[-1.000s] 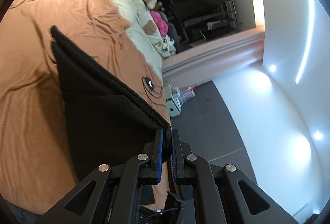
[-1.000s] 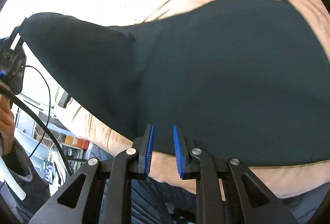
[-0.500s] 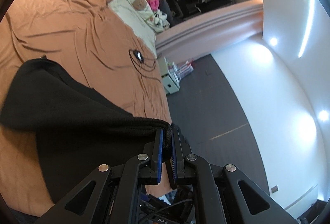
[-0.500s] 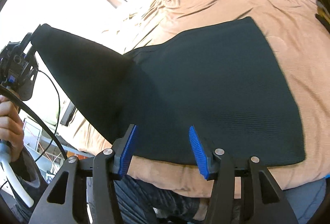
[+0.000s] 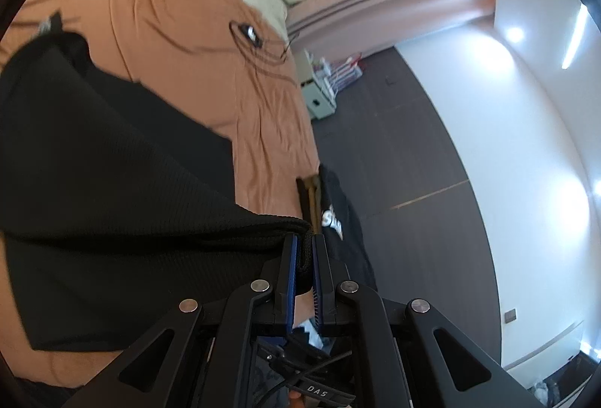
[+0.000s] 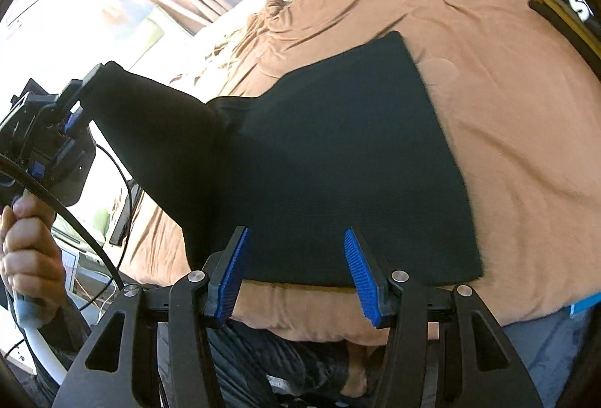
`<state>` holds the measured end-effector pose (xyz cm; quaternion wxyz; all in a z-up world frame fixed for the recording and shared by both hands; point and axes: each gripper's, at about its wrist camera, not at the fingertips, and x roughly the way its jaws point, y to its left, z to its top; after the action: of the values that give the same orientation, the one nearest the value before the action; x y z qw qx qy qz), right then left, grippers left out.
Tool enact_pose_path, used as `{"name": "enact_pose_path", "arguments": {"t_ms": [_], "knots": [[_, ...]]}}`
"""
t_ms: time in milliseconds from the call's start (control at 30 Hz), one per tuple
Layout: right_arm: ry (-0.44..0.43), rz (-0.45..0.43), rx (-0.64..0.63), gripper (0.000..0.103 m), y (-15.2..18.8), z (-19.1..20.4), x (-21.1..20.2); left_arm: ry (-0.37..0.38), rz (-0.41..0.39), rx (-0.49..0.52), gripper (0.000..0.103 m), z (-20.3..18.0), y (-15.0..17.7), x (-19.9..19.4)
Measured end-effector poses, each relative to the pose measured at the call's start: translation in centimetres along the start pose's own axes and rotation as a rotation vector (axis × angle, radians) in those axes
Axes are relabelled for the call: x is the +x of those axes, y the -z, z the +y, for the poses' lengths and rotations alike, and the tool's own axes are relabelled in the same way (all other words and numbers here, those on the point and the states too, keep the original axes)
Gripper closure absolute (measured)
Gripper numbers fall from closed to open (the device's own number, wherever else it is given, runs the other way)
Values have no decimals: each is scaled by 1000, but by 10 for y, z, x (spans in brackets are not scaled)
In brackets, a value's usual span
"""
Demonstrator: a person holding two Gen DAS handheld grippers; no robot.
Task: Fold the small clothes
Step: 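Open the right gripper while the left gripper keeps the shirt lifted, then lay the lifted shirt part over the shirt body and open the left gripper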
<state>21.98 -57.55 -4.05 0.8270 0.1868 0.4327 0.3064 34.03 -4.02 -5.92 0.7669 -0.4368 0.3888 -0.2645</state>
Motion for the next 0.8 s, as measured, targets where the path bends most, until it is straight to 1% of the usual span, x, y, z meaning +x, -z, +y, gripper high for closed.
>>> {"name": "enact_pose_path", "arguments": {"t_ms": [67, 133, 200, 233, 300, 367, 533, 667, 733, 800], "knots": [[8, 2, 9, 46, -1, -4, -4, -2, 27, -5, 96, 2, 6, 12], [12, 6, 12, 45, 0, -6, -5, -16, 74, -21, 91, 7, 13, 26], [17, 19, 18, 44, 3, -9, -6, -18, 99, -32, 73, 11, 17, 33], [20, 23, 20, 43, 3, -10, -4, -32, 98, -29, 67, 14, 19, 33], [28, 31, 22, 43, 4, -10, -2, -71, 76, -21, 43, 18, 20, 28], [33, 40, 27, 43, 5, -11, 2, -106, 42, -29, 37, 27, 17, 18], [51, 54, 34, 43, 2, -10, 13, -182, -4, -78, 36, 56, 12, -3], [9, 46, 70, 43, -6, -13, 19, -223, -30, -120, 36, 79, 10, -12], [-21, 47, 97, 43, -11, -17, 23, -230, -34, -142, 36, 89, 10, -15], [-33, 47, 115, 43, -16, -20, 27, -236, -35, -164, 36, 99, 11, -15]]}}
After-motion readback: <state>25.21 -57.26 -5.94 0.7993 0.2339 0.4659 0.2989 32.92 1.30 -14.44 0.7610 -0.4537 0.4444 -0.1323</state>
